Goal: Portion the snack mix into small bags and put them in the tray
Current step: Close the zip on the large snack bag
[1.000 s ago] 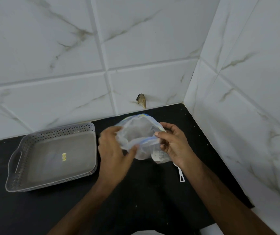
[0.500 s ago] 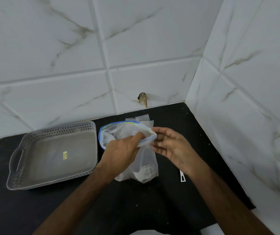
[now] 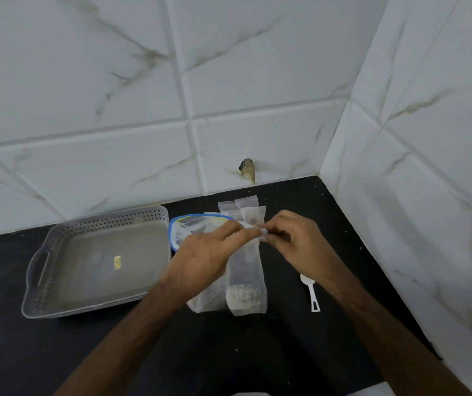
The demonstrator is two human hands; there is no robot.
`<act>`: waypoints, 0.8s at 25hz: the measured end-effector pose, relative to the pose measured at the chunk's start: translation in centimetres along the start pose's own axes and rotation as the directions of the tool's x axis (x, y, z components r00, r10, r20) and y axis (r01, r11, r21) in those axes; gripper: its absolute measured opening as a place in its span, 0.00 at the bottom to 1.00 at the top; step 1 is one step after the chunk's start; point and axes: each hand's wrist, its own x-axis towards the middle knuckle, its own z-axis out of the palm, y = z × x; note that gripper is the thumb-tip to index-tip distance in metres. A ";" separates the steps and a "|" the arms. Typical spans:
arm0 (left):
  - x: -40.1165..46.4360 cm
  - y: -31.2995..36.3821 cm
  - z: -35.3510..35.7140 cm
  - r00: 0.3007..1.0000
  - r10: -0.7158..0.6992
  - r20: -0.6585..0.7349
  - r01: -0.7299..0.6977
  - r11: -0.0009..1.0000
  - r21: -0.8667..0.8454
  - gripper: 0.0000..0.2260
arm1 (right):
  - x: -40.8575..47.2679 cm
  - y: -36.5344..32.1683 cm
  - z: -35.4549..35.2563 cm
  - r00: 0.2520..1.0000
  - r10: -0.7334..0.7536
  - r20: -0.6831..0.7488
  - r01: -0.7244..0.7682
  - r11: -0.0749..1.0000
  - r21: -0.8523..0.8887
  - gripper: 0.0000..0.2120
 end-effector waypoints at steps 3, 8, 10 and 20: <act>-0.1 -0.2 -0.1 1.000 0.005 0.018 -0.004 0.999 -0.037 0.30 | 0.8 0.5 -1.4 0.987 -0.074 0.141 0.078 0.997 -0.018 0.02; -0.2 -0.3 -1.2 0.991 -0.126 -0.051 0.117 0.981 -0.155 0.10 | 2.1 1.0 -2.8 0.964 -0.025 0.265 0.003 0.997 0.083 0.05; 0.2 -0.1 -1.6 0.975 -0.220 -0.042 0.202 0.944 -0.261 0.11 | 2.2 1.1 -2.6 0.963 -0.005 0.268 -0.037 0.988 0.148 0.09; 1.4 -0.4 -1.3 0.665 -0.441 0.603 0.651 -0.052 -0.757 0.10 | 0.6 -0.2 0.4 0.974 -0.140 0.181 0.113 0.982 0.148 0.15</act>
